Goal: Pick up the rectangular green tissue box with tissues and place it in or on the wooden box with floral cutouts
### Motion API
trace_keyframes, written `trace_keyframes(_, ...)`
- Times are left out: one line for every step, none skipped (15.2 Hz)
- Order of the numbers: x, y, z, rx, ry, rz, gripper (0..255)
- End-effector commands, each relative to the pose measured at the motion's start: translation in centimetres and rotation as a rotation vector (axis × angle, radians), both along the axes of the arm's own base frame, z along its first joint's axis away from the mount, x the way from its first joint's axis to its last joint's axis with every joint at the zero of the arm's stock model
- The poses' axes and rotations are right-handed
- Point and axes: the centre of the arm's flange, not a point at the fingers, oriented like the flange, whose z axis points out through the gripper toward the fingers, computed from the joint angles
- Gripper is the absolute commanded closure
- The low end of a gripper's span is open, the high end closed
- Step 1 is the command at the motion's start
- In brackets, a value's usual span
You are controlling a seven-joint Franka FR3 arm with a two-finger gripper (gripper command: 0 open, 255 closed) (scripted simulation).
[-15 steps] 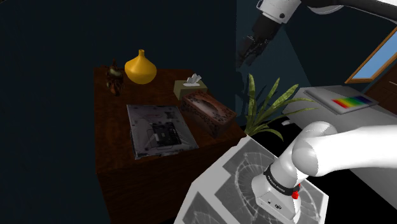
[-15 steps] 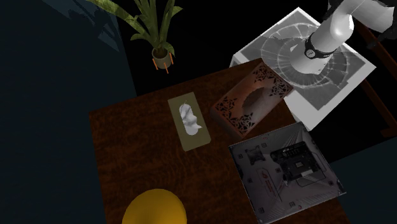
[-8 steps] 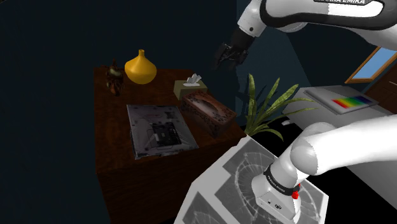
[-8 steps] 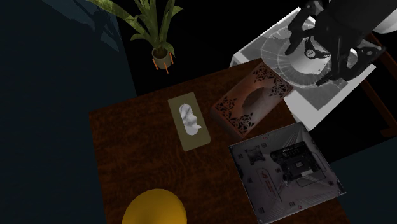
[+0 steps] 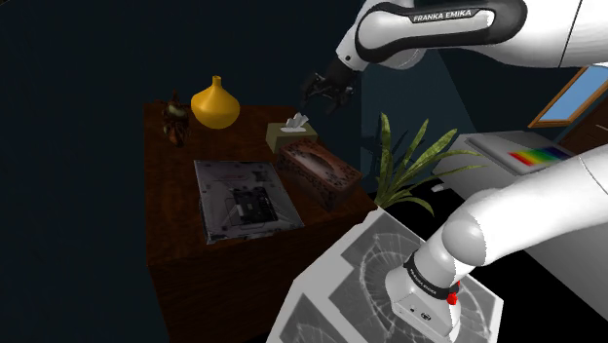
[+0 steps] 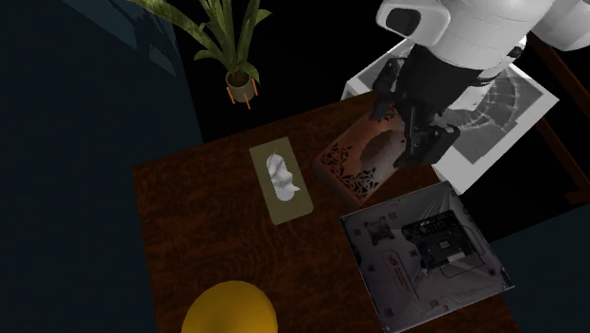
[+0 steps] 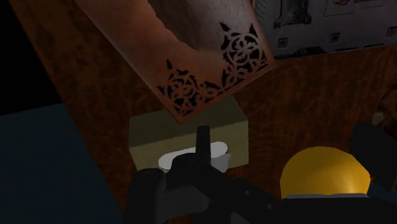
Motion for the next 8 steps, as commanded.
trace_keyframes(1.7,-0.8,-1.9,0.020,-0.014,-0.066,0)
trace_keyframes(2.5,-1.2,-2.6,0.030,-0.020,-0.097,0)
trace_keyframes(3.4,-1.6,-3.4,0.040,-0.025,-0.129,0)
trace_keyframes(4.3,-2.1,-4.2,0.050,-0.031,-0.160,0)
trace_keyframes(5.1,-2.6,-4.9,0.059,-0.037,-0.192,0)
trace_keyframes(6.0,-3.1,-5.7,0.069,-0.043,-0.223,0)
trace_keyframes(6.8,-3.6,-6.5,0.079,-0.049,-0.255,0)
trace_keyframes(7.6,-4.1,-7.2,0.089,-0.055,-0.286,0)
